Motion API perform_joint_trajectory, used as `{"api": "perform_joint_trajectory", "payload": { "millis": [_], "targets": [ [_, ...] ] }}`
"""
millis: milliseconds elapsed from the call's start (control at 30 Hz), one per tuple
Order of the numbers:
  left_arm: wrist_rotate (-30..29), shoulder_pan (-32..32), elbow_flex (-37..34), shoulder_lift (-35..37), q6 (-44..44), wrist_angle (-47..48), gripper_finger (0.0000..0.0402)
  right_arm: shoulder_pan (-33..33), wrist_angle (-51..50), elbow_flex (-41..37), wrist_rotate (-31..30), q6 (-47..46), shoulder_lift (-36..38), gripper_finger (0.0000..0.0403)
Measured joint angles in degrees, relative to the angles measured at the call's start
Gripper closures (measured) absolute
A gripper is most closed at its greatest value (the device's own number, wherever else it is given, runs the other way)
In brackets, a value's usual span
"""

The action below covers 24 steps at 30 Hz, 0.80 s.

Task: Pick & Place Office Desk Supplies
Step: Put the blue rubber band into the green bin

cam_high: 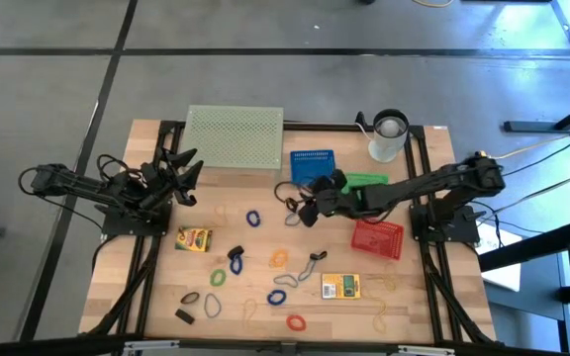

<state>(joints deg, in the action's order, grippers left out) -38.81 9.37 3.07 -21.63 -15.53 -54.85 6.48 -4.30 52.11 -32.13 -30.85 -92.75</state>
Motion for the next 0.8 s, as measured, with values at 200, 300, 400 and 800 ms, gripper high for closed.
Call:
{"api": "perform_joint_trajectory", "payload": {
  "millis": [200, 300, 400, 800],
  "targets": [
    [0.00, 0.00, 0.00, 0.00, 0.00, 0.02, 0.0212, -0.67, 0.91, -0.02, 6.17, 0.09, -5.98, 0.0236],
    [0.00, 0.00, 0.00, 0.00, 0.00, 0.15, 0.0211, -1.11, 1.46, -0.02, 7.23, 1.72, -8.56, 0.0236],
    [-0.04, 0.01, 0.00, 0.00, 0.00, 0.34, 0.0211, -1.88, 1.95, -0.04, 7.29, 3.88, -10.75, 0.0236],
    [-0.09, 0.01, 0.00, 0.00, 0.00, 0.74, 0.0212, -3.10, 3.67, 0.02, 11.29, 6.86, -15.36, 0.0237]
  ]
}}
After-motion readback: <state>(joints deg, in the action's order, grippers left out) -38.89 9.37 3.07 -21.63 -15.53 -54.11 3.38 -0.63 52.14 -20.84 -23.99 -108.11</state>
